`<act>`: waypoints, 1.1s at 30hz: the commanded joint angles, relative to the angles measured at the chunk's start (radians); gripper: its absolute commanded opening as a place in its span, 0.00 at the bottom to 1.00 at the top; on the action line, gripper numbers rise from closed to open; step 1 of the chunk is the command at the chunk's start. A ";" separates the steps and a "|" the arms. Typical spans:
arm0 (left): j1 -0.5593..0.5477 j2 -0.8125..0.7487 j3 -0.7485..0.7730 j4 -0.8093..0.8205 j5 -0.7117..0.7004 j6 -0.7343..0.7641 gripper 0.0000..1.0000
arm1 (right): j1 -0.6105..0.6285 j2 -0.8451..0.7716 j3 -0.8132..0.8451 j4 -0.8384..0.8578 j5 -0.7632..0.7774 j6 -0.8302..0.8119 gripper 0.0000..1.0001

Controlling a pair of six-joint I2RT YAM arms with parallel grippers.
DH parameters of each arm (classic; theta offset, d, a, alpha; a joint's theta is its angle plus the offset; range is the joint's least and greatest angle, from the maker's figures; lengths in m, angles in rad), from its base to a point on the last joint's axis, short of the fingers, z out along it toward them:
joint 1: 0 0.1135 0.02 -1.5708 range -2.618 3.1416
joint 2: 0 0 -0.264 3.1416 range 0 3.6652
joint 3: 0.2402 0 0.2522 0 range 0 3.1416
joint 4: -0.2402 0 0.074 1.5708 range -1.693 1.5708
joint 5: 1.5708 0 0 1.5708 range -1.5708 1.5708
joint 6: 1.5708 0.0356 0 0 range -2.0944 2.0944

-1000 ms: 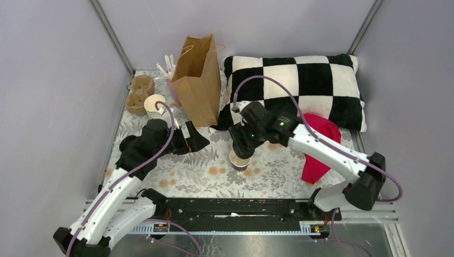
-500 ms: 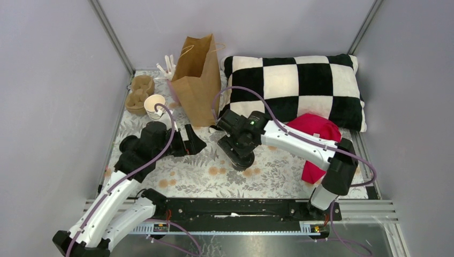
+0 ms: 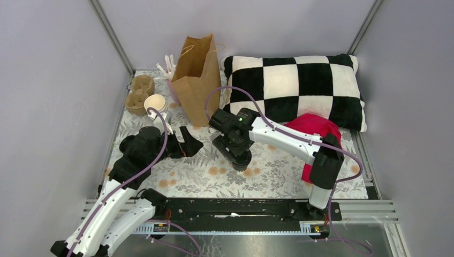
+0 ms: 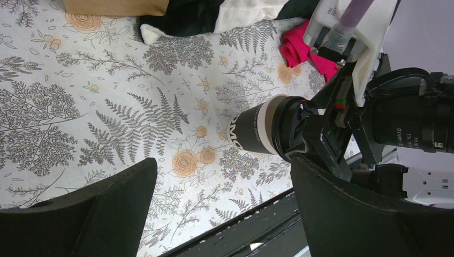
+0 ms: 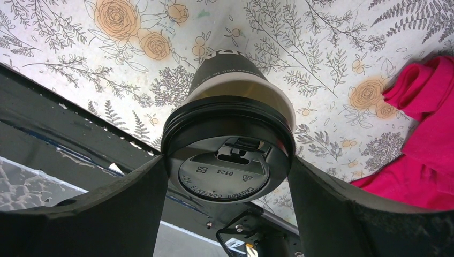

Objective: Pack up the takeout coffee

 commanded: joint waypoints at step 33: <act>-0.002 -0.005 -0.004 0.036 -0.009 0.017 0.99 | 0.010 0.049 0.006 0.009 0.036 -0.015 0.90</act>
